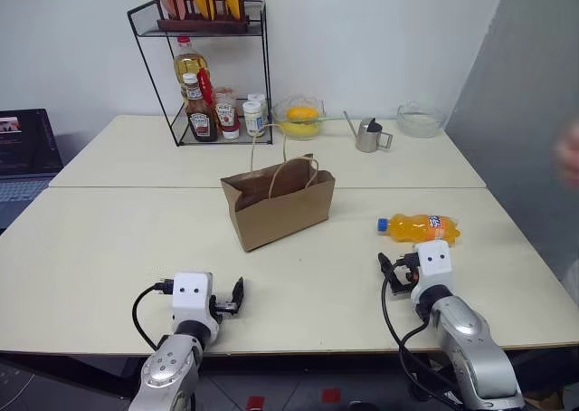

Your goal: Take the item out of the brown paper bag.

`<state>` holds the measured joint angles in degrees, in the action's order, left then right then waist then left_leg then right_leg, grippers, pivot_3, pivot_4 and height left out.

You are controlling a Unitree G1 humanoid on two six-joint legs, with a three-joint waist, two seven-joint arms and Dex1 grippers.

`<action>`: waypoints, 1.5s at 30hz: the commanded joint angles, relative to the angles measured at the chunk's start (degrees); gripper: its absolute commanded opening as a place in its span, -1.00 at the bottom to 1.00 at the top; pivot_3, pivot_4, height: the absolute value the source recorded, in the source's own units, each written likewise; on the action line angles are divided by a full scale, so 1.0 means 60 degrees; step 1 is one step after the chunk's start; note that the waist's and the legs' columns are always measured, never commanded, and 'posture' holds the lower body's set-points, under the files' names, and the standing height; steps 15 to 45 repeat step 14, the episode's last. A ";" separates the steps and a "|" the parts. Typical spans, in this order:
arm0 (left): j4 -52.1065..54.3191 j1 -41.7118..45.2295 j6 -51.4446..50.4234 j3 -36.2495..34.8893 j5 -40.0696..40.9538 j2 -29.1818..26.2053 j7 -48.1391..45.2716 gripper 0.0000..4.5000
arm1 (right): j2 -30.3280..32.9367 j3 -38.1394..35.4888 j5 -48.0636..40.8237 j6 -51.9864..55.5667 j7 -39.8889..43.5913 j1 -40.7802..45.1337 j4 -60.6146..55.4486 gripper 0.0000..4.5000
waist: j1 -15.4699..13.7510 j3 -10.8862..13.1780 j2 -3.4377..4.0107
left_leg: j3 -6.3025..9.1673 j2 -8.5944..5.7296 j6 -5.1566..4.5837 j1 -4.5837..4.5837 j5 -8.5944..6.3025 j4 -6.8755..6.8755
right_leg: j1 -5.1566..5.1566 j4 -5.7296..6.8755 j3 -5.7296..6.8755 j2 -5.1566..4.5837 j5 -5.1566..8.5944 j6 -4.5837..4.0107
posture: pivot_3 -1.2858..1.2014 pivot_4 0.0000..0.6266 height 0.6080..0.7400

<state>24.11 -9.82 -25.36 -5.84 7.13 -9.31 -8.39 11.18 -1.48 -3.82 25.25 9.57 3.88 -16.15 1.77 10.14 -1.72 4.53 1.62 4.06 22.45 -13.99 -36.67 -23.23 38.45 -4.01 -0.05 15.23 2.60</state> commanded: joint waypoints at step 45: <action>0.0332 0.0023 0.0300 0.0120 -0.0135 -0.0091 0.0027 0.99 | -0.0082 0.0061 -0.0110 -0.0115 0.0138 -0.0396 -0.0701 1.00 | 0.0005 0.0000 0.0001 | 0.0000 0.0006 0.0000 0.0001 0.0000 0.0017 | 0.0000 -0.0031 0.0002 0.0002 -0.0002 0.0004 | 0.03 -0.52 1.00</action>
